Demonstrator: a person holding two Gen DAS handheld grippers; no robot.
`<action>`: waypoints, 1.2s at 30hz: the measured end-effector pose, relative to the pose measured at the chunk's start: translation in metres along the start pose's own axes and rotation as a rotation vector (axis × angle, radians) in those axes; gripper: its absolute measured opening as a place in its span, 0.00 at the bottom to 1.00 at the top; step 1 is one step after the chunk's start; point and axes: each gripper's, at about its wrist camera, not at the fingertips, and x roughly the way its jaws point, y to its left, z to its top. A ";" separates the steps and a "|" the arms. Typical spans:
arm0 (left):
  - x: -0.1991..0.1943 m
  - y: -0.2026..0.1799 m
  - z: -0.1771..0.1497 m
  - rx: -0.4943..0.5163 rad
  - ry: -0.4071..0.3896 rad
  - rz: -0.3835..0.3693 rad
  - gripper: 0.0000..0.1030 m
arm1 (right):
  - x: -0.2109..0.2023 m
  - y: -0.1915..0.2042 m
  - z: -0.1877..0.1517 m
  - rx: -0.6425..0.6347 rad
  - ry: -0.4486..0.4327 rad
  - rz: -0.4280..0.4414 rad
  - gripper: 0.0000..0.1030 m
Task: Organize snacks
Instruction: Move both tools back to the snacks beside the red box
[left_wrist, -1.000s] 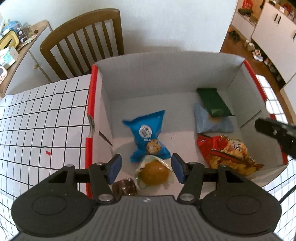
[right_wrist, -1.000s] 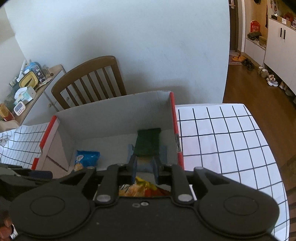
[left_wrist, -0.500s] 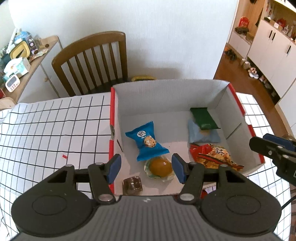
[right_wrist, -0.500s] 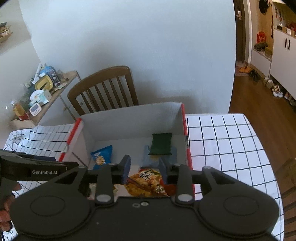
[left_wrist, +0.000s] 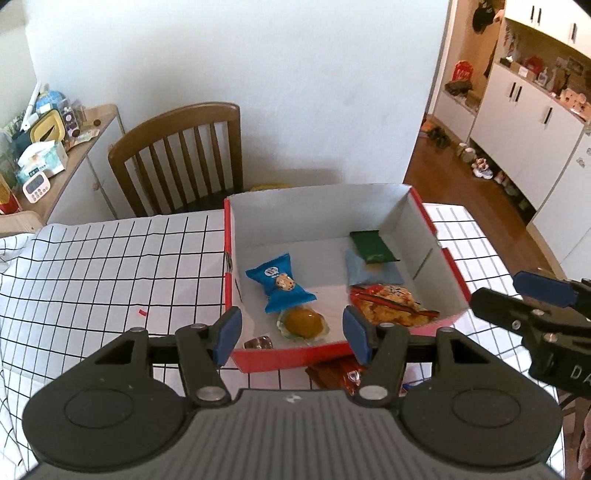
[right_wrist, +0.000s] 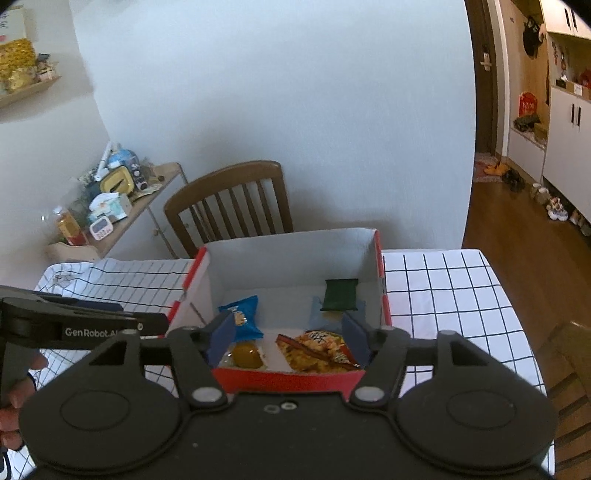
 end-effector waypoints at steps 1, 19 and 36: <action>-0.005 -0.001 -0.002 0.003 -0.008 -0.001 0.59 | -0.004 0.002 -0.001 -0.004 -0.003 0.006 0.65; -0.058 -0.003 -0.072 0.043 -0.061 -0.053 0.64 | -0.064 0.030 -0.045 -0.042 -0.026 0.033 0.93; -0.039 0.012 -0.149 -0.061 0.141 -0.110 0.81 | -0.062 0.032 -0.109 -0.051 0.093 0.034 0.99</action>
